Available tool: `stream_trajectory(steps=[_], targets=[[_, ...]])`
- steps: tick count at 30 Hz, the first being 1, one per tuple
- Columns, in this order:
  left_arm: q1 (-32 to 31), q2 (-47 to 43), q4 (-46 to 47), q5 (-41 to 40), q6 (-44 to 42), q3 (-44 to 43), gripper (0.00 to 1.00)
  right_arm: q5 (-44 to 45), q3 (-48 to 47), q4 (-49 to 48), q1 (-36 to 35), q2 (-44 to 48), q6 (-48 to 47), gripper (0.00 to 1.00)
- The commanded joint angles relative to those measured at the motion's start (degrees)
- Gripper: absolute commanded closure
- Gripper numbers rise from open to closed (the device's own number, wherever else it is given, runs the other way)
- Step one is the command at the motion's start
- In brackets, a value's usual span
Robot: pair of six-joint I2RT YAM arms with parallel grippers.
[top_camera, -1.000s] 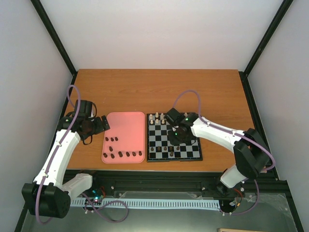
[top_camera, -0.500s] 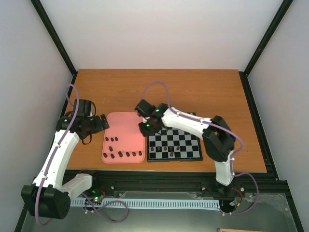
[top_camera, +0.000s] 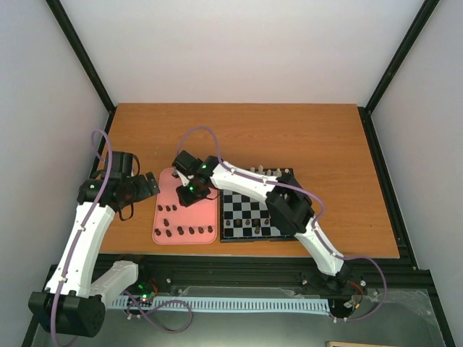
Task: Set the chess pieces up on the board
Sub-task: Pick up the chess piece from the storage box.
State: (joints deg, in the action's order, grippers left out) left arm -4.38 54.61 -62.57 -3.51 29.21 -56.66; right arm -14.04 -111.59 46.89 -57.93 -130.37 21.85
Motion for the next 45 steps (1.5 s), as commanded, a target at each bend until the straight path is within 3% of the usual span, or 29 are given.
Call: stream_trajectory(steps=[1, 18, 37, 45], targets=[[0.42, -1.21, -1.85, -1.17, 0.95, -2.68, 0.0, -4.12, -7.16, 0.82, -0.54, -5.17, -1.22, 0.64], [0.47, -1.04, -0.98, -0.84, 1.64, -1.36, 0.0, -7.24, -18.22, 3.14, -0.74, -13.78, -1.35, 0.64], [0.37, -0.27, -0.62, -0.71, 0.97, -1.26, 0.0, -7.81, -19.14, 4.09, -0.78, -16.47, -1.12, 0.68], [0.46, -0.36, -0.85, -0.84, 0.94, -1.34, 0.0, -7.06, -19.73, 4.59, -0.8, -16.94, -1.39, 0.84]])
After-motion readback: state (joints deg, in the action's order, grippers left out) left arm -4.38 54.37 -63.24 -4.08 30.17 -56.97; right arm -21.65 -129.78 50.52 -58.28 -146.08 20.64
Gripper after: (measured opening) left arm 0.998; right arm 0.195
